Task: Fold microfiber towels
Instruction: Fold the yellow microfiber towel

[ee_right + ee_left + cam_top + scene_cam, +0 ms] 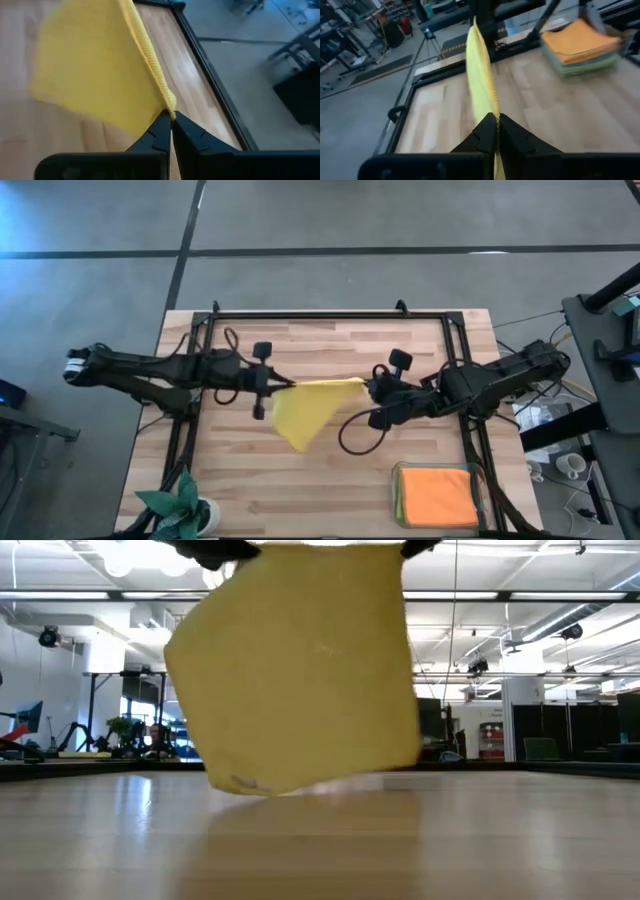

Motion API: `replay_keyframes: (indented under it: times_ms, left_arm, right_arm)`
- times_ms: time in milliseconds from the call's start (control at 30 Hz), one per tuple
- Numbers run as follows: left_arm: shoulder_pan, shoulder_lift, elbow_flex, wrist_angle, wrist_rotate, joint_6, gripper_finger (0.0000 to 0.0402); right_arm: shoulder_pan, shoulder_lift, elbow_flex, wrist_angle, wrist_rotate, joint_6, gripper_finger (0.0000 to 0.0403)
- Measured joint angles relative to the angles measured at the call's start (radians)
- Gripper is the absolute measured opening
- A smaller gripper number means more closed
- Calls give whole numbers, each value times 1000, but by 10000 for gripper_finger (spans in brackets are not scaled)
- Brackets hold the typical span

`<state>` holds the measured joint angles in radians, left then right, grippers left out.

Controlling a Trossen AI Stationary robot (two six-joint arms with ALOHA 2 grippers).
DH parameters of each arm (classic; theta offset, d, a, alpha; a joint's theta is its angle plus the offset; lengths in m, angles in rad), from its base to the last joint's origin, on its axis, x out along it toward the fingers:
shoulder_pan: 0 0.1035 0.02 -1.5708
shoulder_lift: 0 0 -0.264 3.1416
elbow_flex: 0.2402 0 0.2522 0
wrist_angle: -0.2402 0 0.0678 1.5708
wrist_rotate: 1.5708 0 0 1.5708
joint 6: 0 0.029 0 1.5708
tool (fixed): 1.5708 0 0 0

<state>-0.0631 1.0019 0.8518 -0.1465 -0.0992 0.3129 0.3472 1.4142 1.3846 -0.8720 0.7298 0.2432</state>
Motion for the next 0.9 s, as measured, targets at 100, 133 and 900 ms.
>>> replay_keyframes:
  times_ms: [100,133,900]
  left_arm:
    - [-40,-4,38,-61,14,-15,0]
    - [-55,2,54,-85,15,-15,0]
    - [388,499,177,-65,214,162,0]
  right_arm:
    - [19,-2,4,43,-48,-32,9]
    - [28,-1,10,40,-62,-41,9]
    - [-294,14,-275,48,-74,-221,9]
